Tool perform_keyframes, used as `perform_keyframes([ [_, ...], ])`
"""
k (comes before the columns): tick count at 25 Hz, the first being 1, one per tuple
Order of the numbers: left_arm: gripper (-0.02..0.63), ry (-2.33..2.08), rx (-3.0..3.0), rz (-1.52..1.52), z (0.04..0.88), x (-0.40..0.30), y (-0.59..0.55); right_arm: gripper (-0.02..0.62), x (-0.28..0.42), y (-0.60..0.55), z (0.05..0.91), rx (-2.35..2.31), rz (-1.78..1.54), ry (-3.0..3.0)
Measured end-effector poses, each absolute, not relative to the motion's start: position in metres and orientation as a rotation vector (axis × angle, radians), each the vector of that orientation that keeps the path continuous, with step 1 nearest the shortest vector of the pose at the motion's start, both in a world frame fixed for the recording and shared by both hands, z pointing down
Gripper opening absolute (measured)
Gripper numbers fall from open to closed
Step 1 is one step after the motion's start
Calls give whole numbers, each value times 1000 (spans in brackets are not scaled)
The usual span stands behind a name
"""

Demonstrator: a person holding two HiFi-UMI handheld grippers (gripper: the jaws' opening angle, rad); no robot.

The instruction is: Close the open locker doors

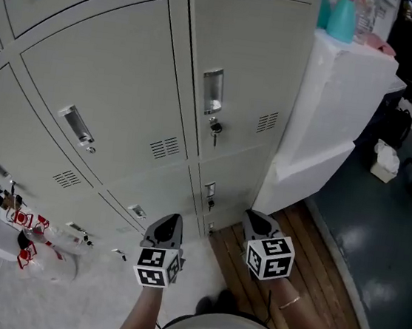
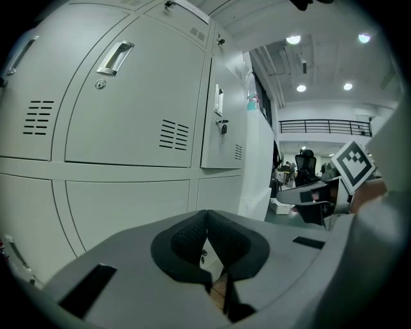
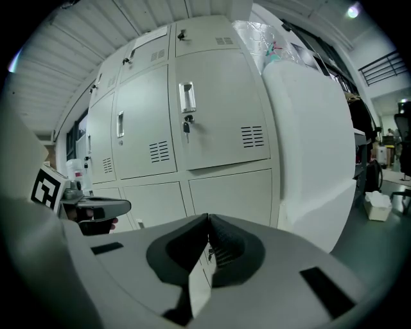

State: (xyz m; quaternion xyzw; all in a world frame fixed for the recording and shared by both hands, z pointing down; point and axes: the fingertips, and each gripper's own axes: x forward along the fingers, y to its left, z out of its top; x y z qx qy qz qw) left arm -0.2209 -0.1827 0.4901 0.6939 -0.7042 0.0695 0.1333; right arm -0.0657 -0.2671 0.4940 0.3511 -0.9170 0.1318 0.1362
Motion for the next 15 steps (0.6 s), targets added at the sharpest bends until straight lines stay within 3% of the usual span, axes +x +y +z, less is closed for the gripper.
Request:
perform_keyframes([
  [15,21,-2010,2048,198,492,-205,-179,3,-22,-235,504,1103,450,-2613],
])
